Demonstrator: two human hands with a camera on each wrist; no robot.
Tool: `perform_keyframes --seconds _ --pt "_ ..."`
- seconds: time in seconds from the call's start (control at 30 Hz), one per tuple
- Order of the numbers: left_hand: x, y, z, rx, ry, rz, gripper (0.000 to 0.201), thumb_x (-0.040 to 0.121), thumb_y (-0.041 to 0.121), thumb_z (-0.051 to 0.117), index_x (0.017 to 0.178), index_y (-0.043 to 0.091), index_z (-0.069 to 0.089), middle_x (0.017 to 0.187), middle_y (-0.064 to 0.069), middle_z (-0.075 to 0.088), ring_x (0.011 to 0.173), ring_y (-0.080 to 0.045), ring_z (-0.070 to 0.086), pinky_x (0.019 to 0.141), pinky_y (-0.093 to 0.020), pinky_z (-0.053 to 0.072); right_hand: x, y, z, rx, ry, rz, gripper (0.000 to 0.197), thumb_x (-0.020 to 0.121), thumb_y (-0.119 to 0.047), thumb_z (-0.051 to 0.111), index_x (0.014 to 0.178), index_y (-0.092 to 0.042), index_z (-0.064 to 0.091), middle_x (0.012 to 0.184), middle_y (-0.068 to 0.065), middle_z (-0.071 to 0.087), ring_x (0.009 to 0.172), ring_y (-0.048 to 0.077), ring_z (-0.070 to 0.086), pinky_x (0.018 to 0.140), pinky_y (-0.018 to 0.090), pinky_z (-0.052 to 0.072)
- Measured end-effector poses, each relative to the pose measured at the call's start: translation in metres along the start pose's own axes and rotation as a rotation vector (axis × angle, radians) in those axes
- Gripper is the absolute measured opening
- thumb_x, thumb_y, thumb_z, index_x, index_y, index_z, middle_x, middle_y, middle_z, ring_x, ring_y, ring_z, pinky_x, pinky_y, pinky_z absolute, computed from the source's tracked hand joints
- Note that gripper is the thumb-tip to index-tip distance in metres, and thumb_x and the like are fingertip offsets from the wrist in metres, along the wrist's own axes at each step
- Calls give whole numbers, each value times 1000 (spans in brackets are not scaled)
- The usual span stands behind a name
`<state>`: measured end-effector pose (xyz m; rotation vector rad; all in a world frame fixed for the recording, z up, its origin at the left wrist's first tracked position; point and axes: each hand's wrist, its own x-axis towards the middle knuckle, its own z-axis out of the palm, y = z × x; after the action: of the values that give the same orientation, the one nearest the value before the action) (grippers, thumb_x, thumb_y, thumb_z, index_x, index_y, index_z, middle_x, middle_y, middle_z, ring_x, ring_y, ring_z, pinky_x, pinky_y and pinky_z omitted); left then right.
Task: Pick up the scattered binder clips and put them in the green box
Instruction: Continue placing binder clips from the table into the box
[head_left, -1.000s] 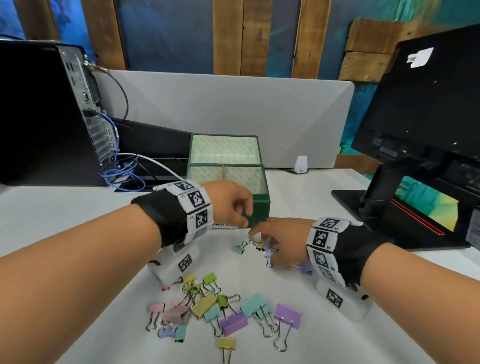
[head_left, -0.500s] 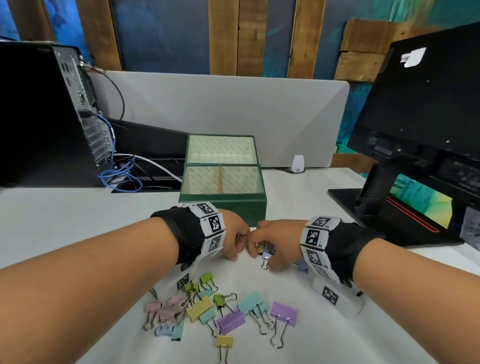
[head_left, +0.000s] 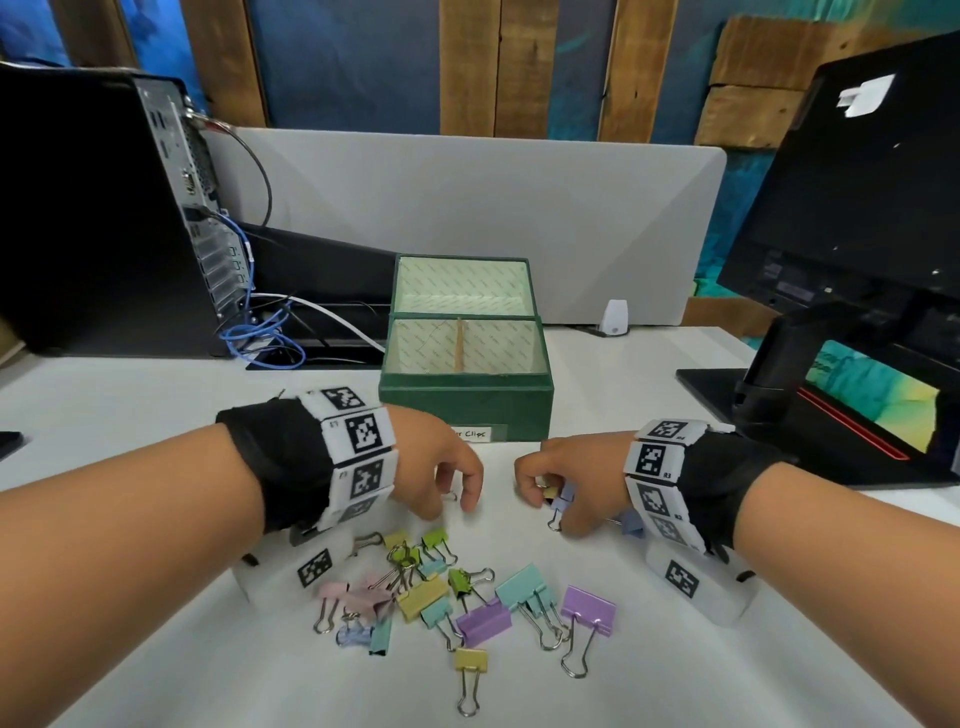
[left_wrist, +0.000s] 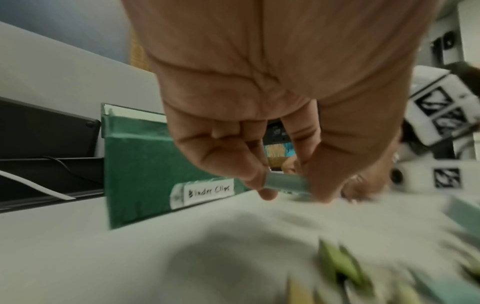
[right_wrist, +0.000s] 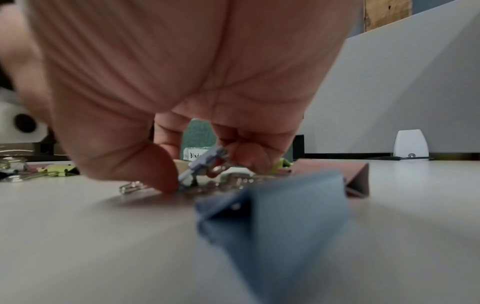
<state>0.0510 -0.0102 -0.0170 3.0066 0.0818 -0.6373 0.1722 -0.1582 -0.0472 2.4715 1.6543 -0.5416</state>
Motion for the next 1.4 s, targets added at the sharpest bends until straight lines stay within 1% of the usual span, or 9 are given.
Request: perform_keyframes --seconds 0.1,0.33,0.6,0.77,0.97,1.07,1.13,1.2,1.4 --pt "-8 -3 14 61 -37 -22 34 84 24 60 111 44 59 101 14 54 94 -12 58 80 -25 47 0 -1 0 26 -5 9 26 74 -18 66 82 -30 45 87 3 48 74 19 46 64 31 39" --pt "-13 -7 25 44 -10 23 36 87 24 60 117 44 55 120 5 48 91 -9 47 92 -34 48 -1 -2 2 38 7 70 30 74 -19 63 68 -35 38 76 -2 46 67 18 44 58 29 38" --pt "-10 -12 30 -2 43 49 31 86 27 62 113 39 55 119 9 47 88 -7 47 83 -27 46 -1 -2 -1 31 9 36 24 78 -16 63 81 -36 49 80 -6 48 66 12 45 65 26 41" --pt "-8 -15 30 -64 131 32 31 82 23 63 111 33 57 100 17 48 85 -6 49 57 -11 35 1 -1 -2 44 47 41 23 79 -12 61 82 -34 55 74 -12 47 58 3 41 57 18 37" --pt "-16 -23 15 -190 221 59 31 81 14 62 109 27 60 93 14 53 84 -9 54 80 -26 48 2 -1 -2 8 66 37 22 78 -9 58 79 -31 54 68 -12 44 58 5 40 56 18 37" --pt "-22 -30 5 -258 336 62 31 81 12 62 108 26 61 90 12 56 83 -10 57 79 -23 49 0 0 -7 20 94 34 21 78 -11 58 81 -32 55 67 -12 44 58 4 41 56 19 37" --pt "-25 -37 -2 -303 403 48 29 82 11 62 107 25 62 85 13 57 83 -11 59 70 -12 45 -2 1 -16 60 157 27 21 79 -12 59 83 -32 58 67 -13 46 59 4 43 59 19 40" --pt "-28 -43 -8 -345 463 31 28 82 11 63 106 25 62 82 14 57 86 -16 64 67 -10 43 -3 1 -30 114 259 12 20 79 -11 60 86 -31 60 69 -13 49 63 6 46 64 19 43" --pt "-32 -49 -22 -460 619 -23 24 82 11 65 101 25 61 80 11 58 87 -21 64 82 -29 52 7 0 -93 185 686 -8 17 82 -11 61 92 -25 61 72 -10 47 64 9 47 60 20 42"
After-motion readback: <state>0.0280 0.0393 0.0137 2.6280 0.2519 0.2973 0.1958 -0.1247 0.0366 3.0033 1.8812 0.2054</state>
